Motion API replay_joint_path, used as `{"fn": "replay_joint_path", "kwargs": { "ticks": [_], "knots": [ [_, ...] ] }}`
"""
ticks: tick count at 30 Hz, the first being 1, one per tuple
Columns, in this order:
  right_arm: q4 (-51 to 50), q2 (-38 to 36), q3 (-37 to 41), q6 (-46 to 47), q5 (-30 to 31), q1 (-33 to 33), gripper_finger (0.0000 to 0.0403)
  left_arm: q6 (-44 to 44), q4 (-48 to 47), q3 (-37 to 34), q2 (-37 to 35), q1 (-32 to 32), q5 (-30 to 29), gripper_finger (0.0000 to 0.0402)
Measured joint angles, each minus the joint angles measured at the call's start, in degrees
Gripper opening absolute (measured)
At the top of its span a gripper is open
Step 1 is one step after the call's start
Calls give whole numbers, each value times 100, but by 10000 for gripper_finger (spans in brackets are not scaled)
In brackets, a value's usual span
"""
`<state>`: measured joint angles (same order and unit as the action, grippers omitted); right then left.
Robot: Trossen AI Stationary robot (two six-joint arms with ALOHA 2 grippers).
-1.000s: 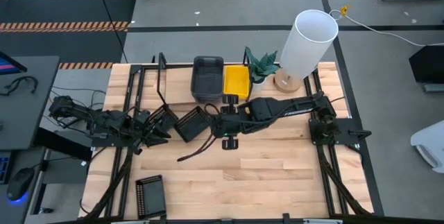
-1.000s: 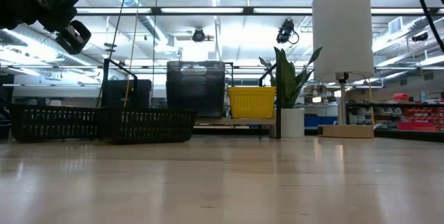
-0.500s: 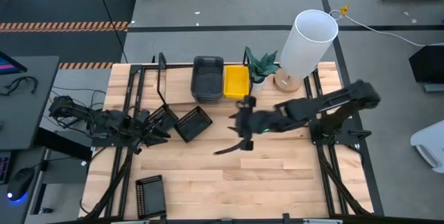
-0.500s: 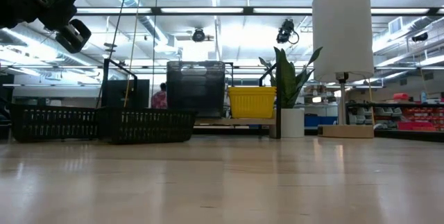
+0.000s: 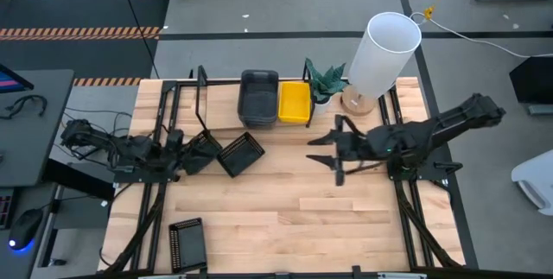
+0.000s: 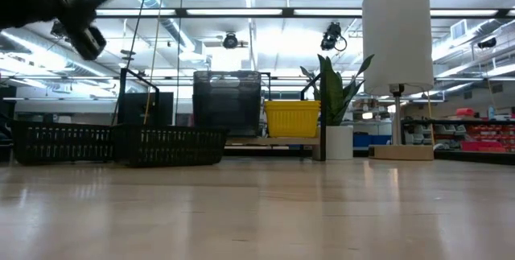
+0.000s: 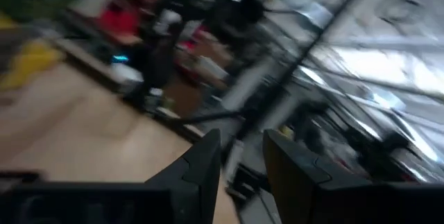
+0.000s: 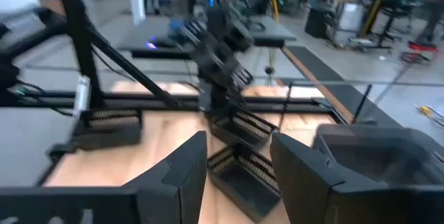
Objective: Stack baskets on shelf by color
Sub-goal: Stack the top left black bin on the top right black bin
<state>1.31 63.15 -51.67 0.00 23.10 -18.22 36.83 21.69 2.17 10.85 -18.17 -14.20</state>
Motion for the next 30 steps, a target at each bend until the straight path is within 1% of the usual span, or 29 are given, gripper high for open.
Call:
{"fn": "replay_joint_path", "kwargs": {
  "ticks": [2, 5, 7, 9, 12, 15, 18, 21, 24, 26, 28, 30],
  "knots": [
    [18, -267, 137, 16, 5, -149, 164, 476, -322, 3, 1, 2, -271, 117],
    [34, -512, 394, -56, 56, -370, 164, 986, -756, 119, 104, 0, -291, 117],
    [40, -666, 487, -146, 207, -481, 164, 1116, -1139, 434, 276, -9, -313, 117],
    [125, -803, 529, -157, 442, -577, 164, 1179, -1732, 885, 564, -9, -319, 117],
    [54, -844, 585, -136, 689, -688, 164, 1133, -2819, 1784, 1171, -7, -300, 117],
    [192, -847, 585, -136, 739, -783, 164, 1044, -4437, 2771, 1763, -7, -161, 117],
    [693, -853, 585, -336, 732, -835, 164, 1077, -5902, 3515, 2369, -7, -138, 117],
    [1206, -941, 578, -577, 739, -951, 164, 1423, -7050, 4176, 2929, 3, -132, 117],
    [1167, -925, 572, -767, 697, -1144, 164, 1862, -7965, 4796, 3555, -17, -77, 117],
    [1142, -802, 575, -876, 691, -1241, 164, 1989, -8390, 5117, 3992, -93, -104, 117],
    [1229, -689, 582, -1042, 688, -1290, 164, 2034, -8739, 5284, 4398, -149, -217, 117],
    [1335, -655, 582, -1116, 715, -1316, 164, 2082, -8962, 5305, 4768, -170, -233, 117]
  ]
}}
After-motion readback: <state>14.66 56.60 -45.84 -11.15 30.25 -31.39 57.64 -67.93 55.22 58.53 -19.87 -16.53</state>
